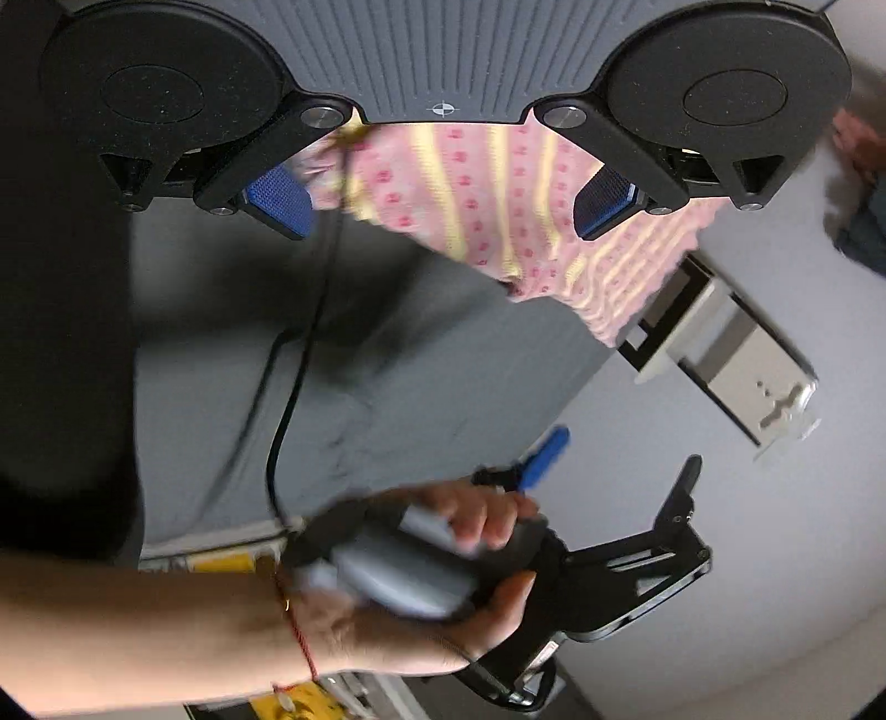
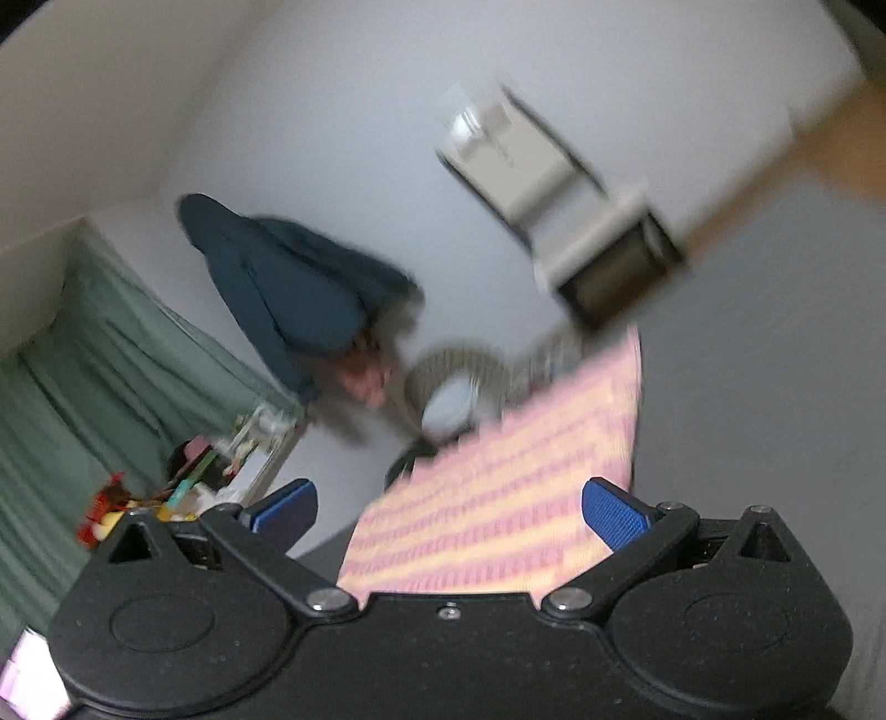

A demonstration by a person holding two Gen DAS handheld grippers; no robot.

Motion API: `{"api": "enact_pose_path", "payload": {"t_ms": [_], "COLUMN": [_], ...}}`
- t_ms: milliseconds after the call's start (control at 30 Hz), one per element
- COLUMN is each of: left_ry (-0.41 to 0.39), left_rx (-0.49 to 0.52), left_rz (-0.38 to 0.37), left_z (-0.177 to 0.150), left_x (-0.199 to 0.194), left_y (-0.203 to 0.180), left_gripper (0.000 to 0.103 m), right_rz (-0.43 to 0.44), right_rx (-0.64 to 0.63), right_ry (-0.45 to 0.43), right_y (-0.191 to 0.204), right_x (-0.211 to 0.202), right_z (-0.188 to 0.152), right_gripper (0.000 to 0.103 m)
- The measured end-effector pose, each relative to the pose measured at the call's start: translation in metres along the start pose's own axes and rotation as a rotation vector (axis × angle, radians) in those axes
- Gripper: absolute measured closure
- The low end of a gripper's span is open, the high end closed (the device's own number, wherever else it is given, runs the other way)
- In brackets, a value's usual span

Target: Fold clothes

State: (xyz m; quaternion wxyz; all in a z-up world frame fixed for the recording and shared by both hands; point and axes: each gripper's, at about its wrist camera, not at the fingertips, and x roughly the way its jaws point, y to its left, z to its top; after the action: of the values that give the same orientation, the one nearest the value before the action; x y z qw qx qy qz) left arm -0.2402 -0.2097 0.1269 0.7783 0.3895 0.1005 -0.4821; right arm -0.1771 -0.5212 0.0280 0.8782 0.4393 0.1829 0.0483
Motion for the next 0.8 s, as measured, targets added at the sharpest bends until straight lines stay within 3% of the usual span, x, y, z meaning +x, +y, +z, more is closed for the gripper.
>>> {"api": "enact_pose_path", "payload": {"t_ms": [67, 167, 233, 300, 367, 433, 533, 600, 733, 800], "left_ry": [-0.04, -0.074, -0.006, 0.073, 0.092, 0.072, 0.098, 0.115, 0.139, 0.154], "left_rx": [-0.096, -0.364, -0.36, -0.27, -0.19, -0.155, -0.054, 0.01, 0.072, 0.111], "left_rz": [0.001, 0.059, 0.084, 0.079, 0.0, -0.099, -0.141, -0.144, -0.077, -0.045], "left_z": [0.005, -0.001, -0.013, -0.02, -0.018, -0.013, -0.007, -0.005, 0.005, 0.008], "left_x": [-0.002, 0.008, 0.023, 0.038, 0.042, 0.042, 0.045, 0.044, 0.044, 0.047], "left_y": [0.02, 0.072, 0.08, 0.072, 0.049, 0.027, -0.005, -0.022, -0.041, -0.051], "left_gripper": [0.001, 0.001, 0.001, 0.001, 0.001, 0.001, 0.001, 0.001, 0.002, 0.013], "right_rz": [0.121, 0.351, 0.508, 0.585, 0.558, 0.449, 0.243, 0.154, 0.185, 0.201], "right_rx": [0.052, 0.025, 0.083, 0.144, 0.131, 0.139, 0.151, 0.194, 0.314, 0.341], "right_ry": [0.027, -0.166, -0.219, -0.215, -0.259, -0.301, -0.327, -0.326, -0.263, -0.24], "right_y": [-0.01, -0.021, -0.038, -0.053, -0.066, -0.075, -0.077, -0.077, -0.078, -0.071], "right_x": [-0.006, -0.052, -0.076, -0.092, -0.114, -0.128, -0.126, -0.116, -0.097, -0.086], "right_z": [0.013, 0.026, 0.036, 0.049, 0.053, 0.051, 0.04, 0.031, 0.016, 0.009], "right_gripper": [0.001, 0.0, 0.0, 0.0, 0.0, 0.0, 0.0, 0.0, 0.0, 0.0]}}
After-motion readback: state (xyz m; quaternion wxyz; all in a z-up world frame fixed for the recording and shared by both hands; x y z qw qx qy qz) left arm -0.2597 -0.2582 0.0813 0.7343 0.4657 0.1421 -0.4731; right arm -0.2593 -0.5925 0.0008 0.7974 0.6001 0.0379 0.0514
